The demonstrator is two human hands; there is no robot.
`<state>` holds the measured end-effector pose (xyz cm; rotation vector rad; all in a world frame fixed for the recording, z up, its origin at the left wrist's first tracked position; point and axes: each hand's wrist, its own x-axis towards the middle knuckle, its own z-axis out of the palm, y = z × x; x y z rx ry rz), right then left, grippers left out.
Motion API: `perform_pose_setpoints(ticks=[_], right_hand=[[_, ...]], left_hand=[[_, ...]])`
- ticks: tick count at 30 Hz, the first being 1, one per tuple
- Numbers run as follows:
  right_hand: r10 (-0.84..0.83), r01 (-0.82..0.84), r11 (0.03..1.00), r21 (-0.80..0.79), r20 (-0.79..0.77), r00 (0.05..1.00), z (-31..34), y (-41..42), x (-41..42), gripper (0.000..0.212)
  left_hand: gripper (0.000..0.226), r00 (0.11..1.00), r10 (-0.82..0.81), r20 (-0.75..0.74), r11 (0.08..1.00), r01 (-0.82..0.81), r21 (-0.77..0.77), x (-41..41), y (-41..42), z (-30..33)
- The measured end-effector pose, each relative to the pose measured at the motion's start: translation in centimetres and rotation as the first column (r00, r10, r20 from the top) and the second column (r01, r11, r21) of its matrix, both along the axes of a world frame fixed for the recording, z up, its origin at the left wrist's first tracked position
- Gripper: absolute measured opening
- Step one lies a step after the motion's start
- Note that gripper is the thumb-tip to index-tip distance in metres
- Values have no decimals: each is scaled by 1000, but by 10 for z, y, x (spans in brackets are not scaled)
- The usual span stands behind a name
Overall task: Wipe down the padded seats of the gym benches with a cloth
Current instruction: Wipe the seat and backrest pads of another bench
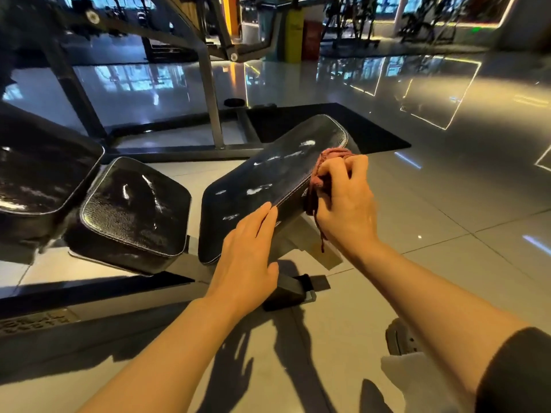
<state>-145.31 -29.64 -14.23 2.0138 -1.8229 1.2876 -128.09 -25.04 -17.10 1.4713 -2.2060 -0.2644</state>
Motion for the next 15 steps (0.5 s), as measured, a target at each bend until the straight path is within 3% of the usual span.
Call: perform_pose_setpoints(ticks=[3, 8, 12, 15], right_hand=[[-21, 22, 1000, -13, 97, 995, -16, 7, 27, 31], [139, -140, 989, 37, 30, 990, -50, 21, 63, 30], [181, -181, 981, 64, 6, 983, -36, 19, 45, 27], [-1, -4, 1000, 17, 269, 963, -12, 8, 21, 22]], left_hand=[[87, 1000, -21, -7, 1000, 21, 12, 5, 3, -2], [81, 992, -1, -123, 1000, 0, -10, 4, 6, -3], [69, 988, 32, -150, 999, -36, -25, -1, 1, -4], [75, 990, 58, -128, 997, -63, -39, -8, -1, -5]])
